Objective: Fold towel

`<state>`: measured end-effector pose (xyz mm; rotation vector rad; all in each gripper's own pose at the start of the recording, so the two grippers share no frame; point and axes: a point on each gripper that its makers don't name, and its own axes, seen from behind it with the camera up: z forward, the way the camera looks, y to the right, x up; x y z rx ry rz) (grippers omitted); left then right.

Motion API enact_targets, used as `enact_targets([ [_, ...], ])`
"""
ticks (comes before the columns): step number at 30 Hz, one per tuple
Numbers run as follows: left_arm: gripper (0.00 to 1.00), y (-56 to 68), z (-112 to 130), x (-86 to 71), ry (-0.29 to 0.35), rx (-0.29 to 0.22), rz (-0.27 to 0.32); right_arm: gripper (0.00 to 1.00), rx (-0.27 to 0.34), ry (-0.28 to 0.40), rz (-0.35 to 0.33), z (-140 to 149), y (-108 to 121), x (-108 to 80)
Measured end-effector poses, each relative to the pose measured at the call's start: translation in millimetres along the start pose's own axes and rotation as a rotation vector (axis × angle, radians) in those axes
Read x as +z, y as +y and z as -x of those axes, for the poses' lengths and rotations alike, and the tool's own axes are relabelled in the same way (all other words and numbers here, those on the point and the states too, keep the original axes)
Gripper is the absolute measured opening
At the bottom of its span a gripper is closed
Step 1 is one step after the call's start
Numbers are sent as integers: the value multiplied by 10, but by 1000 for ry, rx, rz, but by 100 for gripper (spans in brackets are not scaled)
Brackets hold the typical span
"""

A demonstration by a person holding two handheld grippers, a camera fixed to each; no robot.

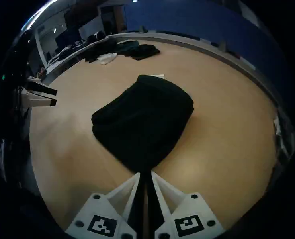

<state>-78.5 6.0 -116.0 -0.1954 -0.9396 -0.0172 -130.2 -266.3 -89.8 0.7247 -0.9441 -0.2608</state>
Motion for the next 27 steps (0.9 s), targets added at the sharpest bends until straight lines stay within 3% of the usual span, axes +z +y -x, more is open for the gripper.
enact_targets([
  [8,94,-2,-13,-20,6,0,-1,2,5,29,6,-96,3,-87],
  [14,94,-1,-52,-45,12,-3,-3,2,-9,81,11,-308,27,-272],
  [27,94,21,-168,-90,38,-8,-1,2,-42,252,45,-1055,168,-994],
])
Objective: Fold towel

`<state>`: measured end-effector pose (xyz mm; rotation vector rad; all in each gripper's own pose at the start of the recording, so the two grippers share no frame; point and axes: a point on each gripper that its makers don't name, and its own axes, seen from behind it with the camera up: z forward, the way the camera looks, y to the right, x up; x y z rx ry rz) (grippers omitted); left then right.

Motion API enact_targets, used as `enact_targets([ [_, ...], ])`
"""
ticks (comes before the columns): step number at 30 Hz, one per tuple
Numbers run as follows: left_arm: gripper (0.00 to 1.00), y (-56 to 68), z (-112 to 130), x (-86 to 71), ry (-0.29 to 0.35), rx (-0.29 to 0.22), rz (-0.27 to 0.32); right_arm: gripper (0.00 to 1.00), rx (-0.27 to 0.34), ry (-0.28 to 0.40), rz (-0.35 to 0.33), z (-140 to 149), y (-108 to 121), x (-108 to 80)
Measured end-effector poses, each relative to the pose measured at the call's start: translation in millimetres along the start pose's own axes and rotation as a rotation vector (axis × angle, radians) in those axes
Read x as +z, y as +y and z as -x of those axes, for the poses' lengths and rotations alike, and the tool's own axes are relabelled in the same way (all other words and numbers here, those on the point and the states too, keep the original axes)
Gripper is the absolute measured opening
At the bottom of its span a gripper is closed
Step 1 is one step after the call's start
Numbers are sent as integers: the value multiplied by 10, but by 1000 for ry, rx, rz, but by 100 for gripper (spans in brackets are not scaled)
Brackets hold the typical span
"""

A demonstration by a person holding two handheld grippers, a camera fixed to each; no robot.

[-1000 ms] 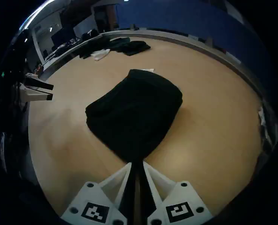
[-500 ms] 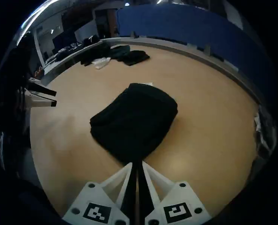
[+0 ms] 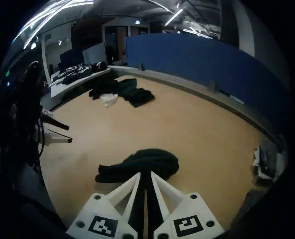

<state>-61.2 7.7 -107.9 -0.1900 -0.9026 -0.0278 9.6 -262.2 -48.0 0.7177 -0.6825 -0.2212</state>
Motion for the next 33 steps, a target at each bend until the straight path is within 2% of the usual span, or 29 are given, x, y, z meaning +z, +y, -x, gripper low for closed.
enact_targets([
  [6,94,35,-60,-12,13,3,4,2,-4,44,27,-201,145,-214],
  [23,94,142,-123,-52,22,14,8,2,2,82,85,-261,407,-549],
  [27,94,162,-131,-59,23,13,8,2,10,94,105,-288,552,-673],
  [33,94,215,-135,-68,25,11,13,2,25,111,151,-323,890,-910],
])
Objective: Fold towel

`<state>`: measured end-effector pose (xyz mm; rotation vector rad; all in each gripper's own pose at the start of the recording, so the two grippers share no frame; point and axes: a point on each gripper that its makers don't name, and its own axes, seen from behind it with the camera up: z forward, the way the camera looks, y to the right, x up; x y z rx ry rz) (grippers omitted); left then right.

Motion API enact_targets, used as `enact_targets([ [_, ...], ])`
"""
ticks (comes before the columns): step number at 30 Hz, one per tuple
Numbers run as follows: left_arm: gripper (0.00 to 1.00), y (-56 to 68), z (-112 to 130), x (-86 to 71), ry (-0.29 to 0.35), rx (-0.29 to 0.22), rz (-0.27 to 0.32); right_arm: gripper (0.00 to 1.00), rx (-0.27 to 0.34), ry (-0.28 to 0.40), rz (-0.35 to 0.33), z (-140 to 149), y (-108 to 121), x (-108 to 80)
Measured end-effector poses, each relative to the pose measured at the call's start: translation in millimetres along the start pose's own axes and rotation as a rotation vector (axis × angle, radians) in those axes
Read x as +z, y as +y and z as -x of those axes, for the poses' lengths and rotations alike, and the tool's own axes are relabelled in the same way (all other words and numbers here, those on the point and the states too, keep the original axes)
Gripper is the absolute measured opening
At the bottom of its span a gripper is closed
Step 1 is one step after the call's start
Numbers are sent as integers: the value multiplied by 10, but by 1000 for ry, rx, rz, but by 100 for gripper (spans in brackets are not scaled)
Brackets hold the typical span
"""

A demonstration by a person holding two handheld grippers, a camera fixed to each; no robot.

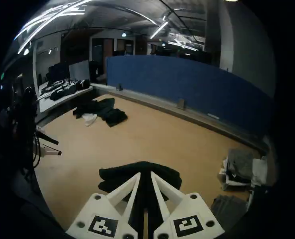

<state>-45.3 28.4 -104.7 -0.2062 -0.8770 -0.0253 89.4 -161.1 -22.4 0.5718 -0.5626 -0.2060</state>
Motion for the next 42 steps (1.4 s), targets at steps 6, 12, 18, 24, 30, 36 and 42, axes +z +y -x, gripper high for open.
enact_targets([
  [6,94,56,-10,-3,0,4,-1,2,3,1,56,-16,443,-180],
  [12,94,100,-21,20,-2,3,-4,2,4,-2,101,12,845,-280],
  [18,94,144,-25,38,-10,8,-9,2,22,7,135,-8,1229,-339],
  [24,94,176,-23,62,-17,9,-15,2,2,5,166,-52,1572,-366],
  [30,94,199,-39,77,-18,5,-22,2,-10,0,197,-66,1945,-377],
  [36,94,221,-22,77,-23,7,-33,2,-13,-2,218,-53,2267,-325],
  [42,94,221,-4,76,-30,9,-45,2,-33,-15,225,-31,2465,-251],
])
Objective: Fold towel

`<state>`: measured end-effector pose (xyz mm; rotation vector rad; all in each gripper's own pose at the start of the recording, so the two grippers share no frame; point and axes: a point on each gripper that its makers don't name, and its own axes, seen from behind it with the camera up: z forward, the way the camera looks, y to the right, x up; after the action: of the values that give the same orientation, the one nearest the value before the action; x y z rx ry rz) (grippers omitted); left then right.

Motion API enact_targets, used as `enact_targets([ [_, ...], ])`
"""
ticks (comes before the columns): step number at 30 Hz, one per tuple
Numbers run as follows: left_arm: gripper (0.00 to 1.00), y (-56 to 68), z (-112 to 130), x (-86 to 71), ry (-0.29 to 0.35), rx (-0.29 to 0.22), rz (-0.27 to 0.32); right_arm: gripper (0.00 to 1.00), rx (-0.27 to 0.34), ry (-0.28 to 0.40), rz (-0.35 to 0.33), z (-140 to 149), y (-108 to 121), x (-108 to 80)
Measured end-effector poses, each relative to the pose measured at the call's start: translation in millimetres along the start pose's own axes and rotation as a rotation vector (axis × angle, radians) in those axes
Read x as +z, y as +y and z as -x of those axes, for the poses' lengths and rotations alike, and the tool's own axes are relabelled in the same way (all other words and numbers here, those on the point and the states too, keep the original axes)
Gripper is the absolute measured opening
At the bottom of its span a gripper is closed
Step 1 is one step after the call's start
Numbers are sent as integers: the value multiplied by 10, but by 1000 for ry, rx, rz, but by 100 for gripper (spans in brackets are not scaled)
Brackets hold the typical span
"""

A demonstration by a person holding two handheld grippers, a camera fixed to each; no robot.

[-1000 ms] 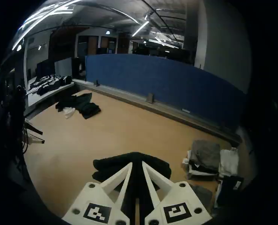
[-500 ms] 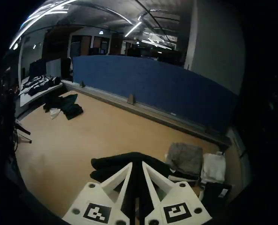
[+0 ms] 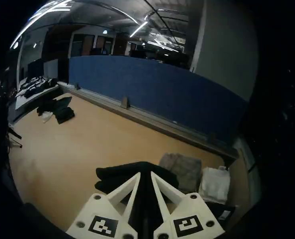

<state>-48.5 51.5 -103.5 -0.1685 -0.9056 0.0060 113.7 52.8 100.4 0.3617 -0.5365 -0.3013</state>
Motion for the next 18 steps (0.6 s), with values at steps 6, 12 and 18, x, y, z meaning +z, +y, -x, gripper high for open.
enact_targets([
  [6,94,-14,6,7,-2,-1,-11,2,7,-6,1,61,119,155],
  [12,94,-13,13,17,-4,-1,-18,2,7,-11,-4,103,173,241],
  [18,94,13,3,30,-5,1,-21,2,-8,-20,-8,157,208,307],
])
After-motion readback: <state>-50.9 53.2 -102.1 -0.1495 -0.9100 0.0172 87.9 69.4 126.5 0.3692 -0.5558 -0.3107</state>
